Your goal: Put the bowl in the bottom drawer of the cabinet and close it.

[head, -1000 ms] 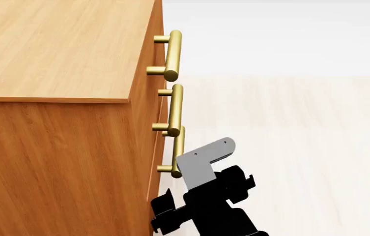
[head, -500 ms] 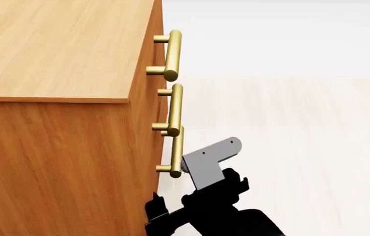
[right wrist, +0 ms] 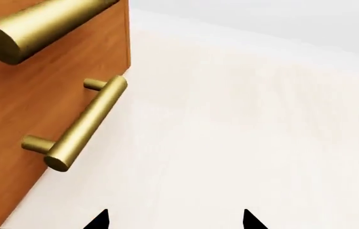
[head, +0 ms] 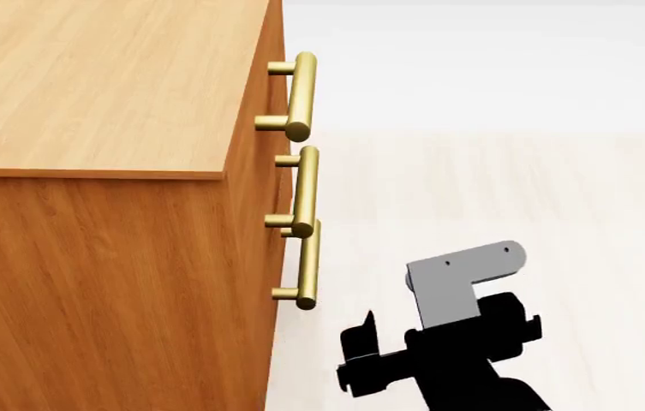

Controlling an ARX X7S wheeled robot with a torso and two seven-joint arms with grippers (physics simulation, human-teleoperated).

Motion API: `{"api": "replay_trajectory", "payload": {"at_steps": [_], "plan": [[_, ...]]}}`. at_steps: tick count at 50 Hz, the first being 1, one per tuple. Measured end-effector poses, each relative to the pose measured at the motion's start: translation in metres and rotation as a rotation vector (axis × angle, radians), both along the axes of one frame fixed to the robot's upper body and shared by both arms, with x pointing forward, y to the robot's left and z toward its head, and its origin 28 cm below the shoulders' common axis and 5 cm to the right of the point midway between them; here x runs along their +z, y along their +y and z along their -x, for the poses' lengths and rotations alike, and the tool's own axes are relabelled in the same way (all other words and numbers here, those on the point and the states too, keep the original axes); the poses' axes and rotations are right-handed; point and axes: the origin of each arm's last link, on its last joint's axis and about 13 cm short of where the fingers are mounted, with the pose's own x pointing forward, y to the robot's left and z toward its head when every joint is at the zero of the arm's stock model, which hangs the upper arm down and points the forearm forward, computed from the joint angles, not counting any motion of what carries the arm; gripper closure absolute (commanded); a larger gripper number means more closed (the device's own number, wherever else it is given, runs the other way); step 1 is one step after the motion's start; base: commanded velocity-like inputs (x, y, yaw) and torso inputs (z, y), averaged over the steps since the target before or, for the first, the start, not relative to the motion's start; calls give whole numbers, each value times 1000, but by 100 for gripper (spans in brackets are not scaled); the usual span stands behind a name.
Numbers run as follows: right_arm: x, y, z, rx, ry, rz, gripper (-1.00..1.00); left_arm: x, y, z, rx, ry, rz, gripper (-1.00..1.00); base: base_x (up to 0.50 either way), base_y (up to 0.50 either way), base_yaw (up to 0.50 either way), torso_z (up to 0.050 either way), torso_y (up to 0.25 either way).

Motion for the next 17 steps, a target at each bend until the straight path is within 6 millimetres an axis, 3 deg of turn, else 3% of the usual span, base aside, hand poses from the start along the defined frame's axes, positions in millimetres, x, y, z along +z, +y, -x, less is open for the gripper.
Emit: {"api": "replay_trajectory", "payload": {"at_steps": [17], "plan": [[43, -32, 33, -122, -106, 2, -100, 31, 7, -1, 9, -31, -15, -100, 0, 0, 0, 0, 0]]}}
